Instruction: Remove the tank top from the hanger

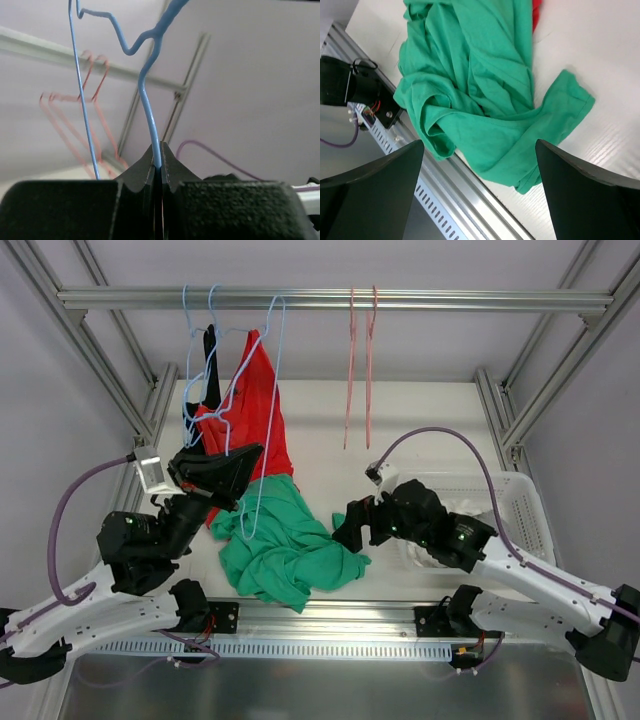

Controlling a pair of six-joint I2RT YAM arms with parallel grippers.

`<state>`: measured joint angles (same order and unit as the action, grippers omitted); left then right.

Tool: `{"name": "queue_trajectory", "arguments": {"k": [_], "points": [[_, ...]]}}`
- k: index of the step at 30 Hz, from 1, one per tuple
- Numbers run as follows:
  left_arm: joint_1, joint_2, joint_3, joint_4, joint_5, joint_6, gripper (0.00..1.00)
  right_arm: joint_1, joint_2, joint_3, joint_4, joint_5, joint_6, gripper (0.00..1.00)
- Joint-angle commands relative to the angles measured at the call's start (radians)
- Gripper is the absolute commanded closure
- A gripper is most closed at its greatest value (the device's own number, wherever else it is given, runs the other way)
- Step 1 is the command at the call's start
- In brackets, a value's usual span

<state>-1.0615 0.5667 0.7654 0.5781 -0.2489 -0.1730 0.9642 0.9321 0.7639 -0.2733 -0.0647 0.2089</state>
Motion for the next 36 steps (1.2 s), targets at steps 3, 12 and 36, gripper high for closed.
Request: {"name": "queue_trajectory", "arguments": {"k": [3, 12, 36], "points": [[-0.008, 0.089, 0.092, -0.557, -0.265, -0.192, 1.00, 0.005, -0.131, 0.026, 0.014, 0.130, -0.003, 0.01], [0.072, 0.534, 0.576, -0.877, -0.235, -0.186, 1.00, 0.004, -0.292, 0.066, -0.118, 0.204, -0.025, 0.00], [0.393, 1.173, 1.180, -0.886, 0.138, -0.327, 1.00, 0.004, -0.313, 0.000, -0.132, 0.183, -0.026, 0.01]]}}
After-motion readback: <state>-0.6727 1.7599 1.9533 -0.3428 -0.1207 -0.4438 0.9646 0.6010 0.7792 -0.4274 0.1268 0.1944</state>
